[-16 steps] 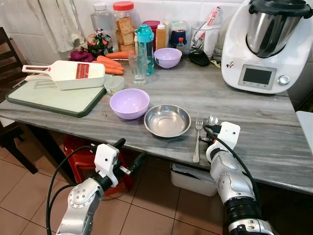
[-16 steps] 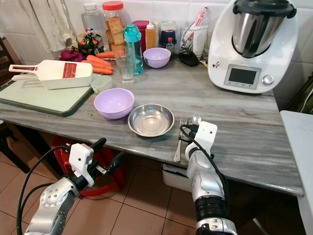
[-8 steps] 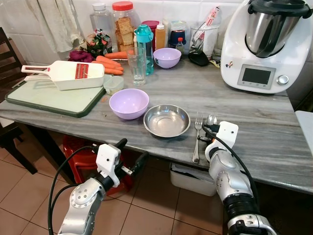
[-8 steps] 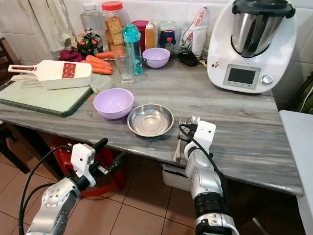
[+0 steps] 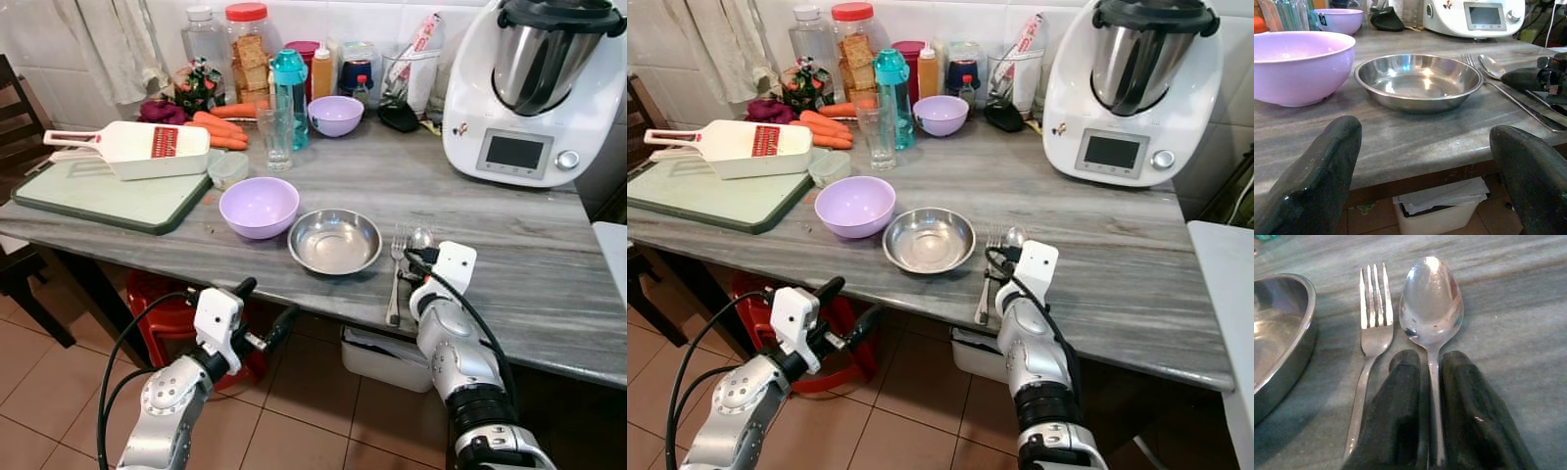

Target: Setting the table

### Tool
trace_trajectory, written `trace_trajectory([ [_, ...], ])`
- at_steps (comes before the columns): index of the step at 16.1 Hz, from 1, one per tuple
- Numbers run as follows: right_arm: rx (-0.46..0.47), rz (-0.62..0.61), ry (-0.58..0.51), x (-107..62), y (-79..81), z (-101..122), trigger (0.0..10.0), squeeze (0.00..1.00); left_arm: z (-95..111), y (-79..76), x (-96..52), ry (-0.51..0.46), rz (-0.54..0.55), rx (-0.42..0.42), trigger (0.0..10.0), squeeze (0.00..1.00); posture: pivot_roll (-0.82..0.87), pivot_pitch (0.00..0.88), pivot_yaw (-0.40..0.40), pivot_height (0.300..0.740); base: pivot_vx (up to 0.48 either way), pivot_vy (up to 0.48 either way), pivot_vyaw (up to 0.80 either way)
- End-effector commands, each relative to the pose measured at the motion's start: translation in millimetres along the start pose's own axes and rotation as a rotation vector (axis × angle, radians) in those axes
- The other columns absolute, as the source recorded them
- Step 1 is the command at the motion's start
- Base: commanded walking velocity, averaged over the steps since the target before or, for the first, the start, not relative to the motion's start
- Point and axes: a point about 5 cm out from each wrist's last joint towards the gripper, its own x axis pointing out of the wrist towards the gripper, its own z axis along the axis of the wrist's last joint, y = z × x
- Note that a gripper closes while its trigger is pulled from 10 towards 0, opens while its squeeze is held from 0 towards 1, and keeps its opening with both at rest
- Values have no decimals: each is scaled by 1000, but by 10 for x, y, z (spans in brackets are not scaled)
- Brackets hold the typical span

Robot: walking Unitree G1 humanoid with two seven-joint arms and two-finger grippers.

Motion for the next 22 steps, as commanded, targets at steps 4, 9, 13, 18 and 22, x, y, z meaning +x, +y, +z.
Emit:
trace_trajectory([
  [4,17,-19,5,14,-33,-1,10000,1000,8,-8,16,7,-20,7,10000,0,-35,0,28,740,0,0,0],
  [9,-1,25,-83,-26,73,161,10000,1000,20,2,16,5,-20,11,10000,0,-31,0,29,740,0,0,0],
  [13,-47,68,-220,-145,124,279,10000,1000,53,6,37,-6,-17,13,10000,0,-29,0,29,740,0,0,0],
  [18,-214,110,-367,-392,31,313,10000,1000,91,4,49,-21,2,19,10000,0,-24,0,23,740,0,0,0],
  [22,-352,116,-464,-651,-139,342,10000,1000,108,25,70,-34,85,36,10000,0,-41,0,25,740,0,0,0],
])
